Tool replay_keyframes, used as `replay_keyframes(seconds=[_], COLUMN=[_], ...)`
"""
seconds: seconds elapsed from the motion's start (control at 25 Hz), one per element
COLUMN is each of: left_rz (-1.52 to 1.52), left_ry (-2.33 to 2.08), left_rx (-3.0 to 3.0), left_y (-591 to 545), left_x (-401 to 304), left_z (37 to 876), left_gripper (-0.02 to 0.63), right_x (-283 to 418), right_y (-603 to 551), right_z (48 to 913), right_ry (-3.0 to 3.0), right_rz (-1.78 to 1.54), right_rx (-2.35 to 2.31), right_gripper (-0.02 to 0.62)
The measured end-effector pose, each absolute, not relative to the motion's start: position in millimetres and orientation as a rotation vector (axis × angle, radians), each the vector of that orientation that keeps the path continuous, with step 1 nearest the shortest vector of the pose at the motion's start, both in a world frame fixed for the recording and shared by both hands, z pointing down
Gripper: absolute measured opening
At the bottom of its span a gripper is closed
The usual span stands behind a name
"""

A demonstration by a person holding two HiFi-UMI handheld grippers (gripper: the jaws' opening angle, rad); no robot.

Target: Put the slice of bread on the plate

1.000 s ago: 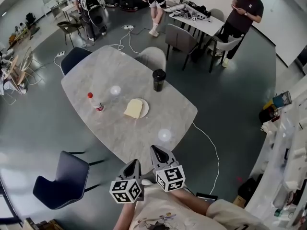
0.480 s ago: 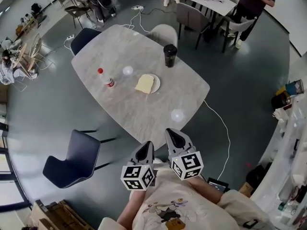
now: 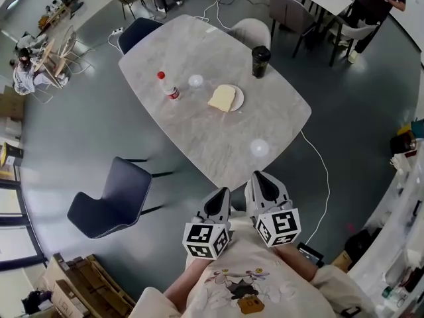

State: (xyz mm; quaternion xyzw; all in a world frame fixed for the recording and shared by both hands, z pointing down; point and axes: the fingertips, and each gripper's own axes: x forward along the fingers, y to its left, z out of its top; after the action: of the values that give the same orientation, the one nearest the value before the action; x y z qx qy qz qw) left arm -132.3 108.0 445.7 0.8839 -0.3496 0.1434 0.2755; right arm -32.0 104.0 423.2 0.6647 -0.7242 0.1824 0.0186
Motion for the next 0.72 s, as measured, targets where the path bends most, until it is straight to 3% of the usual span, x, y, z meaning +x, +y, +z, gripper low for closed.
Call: replay_keyframes(seconds=[0.72], left_rz=[0.386], left_ry=[-0.928], left_rx=[2.411], left_y=[106.0], left_x=[-143.5], left_z=[442.5], left_gripper=[0.011], right_x=[-62.6], right_y=[102.4], right_z=[427.5], right_ry=[-2.271], right_rz=[0.563], right_rx=[1.991], right_gripper=[0.005])
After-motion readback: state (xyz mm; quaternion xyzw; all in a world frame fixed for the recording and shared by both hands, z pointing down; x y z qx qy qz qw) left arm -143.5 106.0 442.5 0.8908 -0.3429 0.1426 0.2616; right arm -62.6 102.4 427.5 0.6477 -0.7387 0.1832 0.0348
